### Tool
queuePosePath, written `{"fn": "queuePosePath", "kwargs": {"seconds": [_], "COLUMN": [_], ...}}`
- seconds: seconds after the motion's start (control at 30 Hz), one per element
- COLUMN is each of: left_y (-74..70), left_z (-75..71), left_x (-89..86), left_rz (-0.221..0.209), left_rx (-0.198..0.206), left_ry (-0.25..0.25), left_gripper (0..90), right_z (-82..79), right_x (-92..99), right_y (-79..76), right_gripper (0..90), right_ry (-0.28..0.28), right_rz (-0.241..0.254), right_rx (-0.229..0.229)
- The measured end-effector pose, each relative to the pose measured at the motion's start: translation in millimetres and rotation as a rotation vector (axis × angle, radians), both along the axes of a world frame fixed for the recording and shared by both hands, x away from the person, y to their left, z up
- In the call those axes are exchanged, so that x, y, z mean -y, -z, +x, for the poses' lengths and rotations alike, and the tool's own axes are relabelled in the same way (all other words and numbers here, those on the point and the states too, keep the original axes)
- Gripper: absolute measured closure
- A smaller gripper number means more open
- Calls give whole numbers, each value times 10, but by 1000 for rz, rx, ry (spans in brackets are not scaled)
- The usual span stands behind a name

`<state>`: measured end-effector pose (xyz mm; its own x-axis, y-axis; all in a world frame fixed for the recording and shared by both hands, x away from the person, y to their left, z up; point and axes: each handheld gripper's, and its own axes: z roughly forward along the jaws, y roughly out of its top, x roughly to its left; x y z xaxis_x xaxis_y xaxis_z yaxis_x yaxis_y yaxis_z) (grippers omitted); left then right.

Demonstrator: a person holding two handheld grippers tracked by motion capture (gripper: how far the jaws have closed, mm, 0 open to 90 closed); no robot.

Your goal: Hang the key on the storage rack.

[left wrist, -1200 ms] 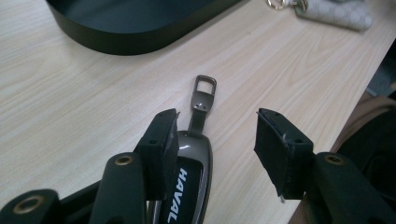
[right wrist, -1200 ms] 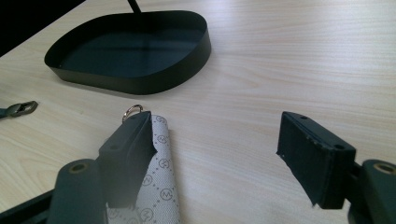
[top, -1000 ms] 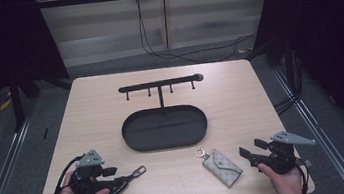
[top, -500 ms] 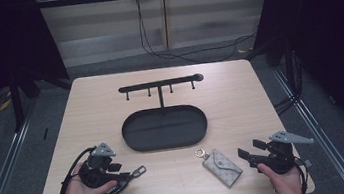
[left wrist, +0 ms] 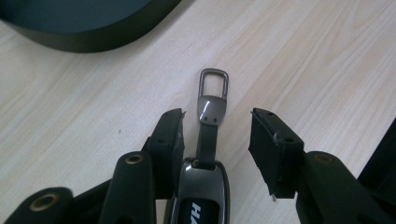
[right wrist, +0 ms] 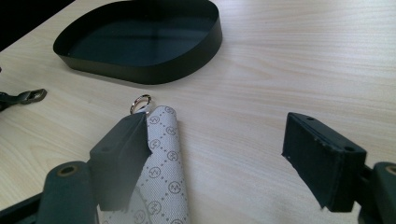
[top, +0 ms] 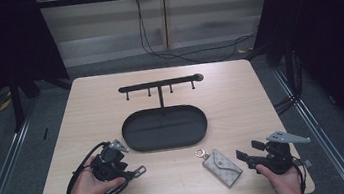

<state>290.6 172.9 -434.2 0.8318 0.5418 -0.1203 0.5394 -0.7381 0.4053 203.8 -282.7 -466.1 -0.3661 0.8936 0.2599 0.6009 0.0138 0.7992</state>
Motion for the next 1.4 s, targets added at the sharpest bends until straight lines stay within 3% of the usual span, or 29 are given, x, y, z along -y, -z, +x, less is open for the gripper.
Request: {"fn": "queuePosePath", "kwargs": {"seconds": [0.17, 0.33, 0.6, 0.63, 0.8, 1.0, 1.4], "left_y": [-6, 41, 124, 150, 217, 267, 301], "left_z": [24, 65, 155, 172, 204, 202, 235], "left_x": [72, 146, 177, 195, 241, 304, 385], "left_rz": [18, 58, 88, 100, 156, 171, 215], "left_rx": [4, -38, -81, -93, -94, -106, -90], "left_ry": [22, 60, 43, 59, 81, 106, 128], "left_gripper": [595, 615, 603, 612, 650, 665, 687], "right_z": [0, -1, 5, 5, 3, 5, -1], "right_x": [0, 0, -3, -2, -5, -4, 0], "right_y": [1, 2, 7, 9, 7, 9, 6], "right_gripper": [223, 223, 230, 230, 236, 237, 246], "right_ry": [0, -1, 2, 2, -3, -5, -5], "right_rz": [-1, -3, 0, -1, 0, 0, 12], "right_rx": [-2, -3, -12, -13, -16, -18, -19]}}
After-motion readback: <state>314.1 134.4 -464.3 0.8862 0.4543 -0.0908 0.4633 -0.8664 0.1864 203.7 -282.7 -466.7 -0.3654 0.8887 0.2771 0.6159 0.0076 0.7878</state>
